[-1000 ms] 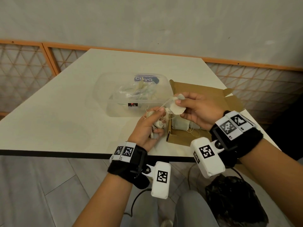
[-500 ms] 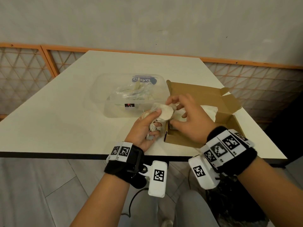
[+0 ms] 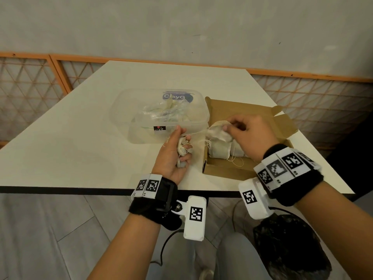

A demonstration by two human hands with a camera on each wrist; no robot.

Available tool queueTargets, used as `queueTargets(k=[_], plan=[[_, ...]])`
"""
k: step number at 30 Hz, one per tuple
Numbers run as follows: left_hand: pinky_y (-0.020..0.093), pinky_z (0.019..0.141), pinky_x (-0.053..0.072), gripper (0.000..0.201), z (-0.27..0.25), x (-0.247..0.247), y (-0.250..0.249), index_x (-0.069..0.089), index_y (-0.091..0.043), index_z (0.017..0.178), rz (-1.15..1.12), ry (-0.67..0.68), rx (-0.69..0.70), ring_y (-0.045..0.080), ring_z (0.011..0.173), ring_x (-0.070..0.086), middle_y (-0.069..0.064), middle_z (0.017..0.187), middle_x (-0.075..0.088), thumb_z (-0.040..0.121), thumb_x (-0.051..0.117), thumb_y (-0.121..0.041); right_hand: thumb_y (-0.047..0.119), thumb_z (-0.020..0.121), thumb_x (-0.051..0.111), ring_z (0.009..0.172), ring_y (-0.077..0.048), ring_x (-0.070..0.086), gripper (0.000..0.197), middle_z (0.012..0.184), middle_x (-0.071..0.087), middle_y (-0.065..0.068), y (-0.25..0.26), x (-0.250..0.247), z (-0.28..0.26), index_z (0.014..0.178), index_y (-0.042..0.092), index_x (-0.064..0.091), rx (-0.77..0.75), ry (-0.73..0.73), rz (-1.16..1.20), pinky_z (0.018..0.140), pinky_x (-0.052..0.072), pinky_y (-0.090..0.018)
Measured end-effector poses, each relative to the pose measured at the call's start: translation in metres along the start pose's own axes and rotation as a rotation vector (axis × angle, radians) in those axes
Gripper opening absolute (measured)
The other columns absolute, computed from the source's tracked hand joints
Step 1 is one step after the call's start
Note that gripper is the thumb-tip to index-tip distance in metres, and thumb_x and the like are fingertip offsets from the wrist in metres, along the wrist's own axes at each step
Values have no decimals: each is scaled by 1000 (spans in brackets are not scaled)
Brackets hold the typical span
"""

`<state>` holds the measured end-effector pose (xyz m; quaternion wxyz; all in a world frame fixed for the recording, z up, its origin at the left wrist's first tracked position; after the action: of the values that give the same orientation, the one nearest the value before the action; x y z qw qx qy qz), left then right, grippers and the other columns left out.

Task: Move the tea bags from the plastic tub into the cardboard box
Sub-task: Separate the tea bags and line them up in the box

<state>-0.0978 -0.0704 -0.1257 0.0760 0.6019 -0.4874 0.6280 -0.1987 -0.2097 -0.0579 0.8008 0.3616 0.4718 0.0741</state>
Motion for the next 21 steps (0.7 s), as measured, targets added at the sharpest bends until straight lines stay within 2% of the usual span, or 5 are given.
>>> queueTargets(k=[2,5,8,16,21], plan=[[12,26,26,19,2,-4,-3,53,-16,84,-73,-41,49,2,37,45,-3,63,52,97,48,-30,20,89,60,64,-5,51,10,75,59,7,-9,-4,3,98,19,64,83,-39,93,63,42,-18],[13,25,26,20,6,-10,-8,52,-18,83,-163,-72,75,1,37,46,-6,58,54,97,49,-32,18,88,62,65,-7,52,15,78,60,5,-20,-6,8,101,13,66,166,-76,188,69,47,-25],[13,27,27,15,6,-12,-8,51,-17,84,-179,-65,99,1,39,47,-6,60,55,94,53,-29,14,88,61,54,-8,51,10,74,60,3,-21,-6,7,98,13,64,228,-71,297,60,49,-20],[15,31,28,30,-8,4,3,56,-18,94,326,57,176,4,45,47,-3,69,55,74,67,-36,10,87,62,57,-11,55,5,76,65,-1,3,10,8,90,11,65,235,-9,539,54,51,-15],[12,35,36,5,-14,8,3,57,-17,86,369,52,177,5,43,53,0,64,61,87,61,-15,15,86,64,67,-13,61,5,87,67,-4,17,29,9,88,19,66,142,38,406,60,53,-20]])
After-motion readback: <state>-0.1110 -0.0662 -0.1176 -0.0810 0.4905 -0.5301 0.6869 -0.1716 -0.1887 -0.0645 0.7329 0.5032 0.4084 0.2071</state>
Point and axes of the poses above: each hand's wrist, its own z-axis towards the middle knuckle, its own x-axis out of the palm, y = z × x, the point moved 1 cm from there along z, towards the middle knuckle
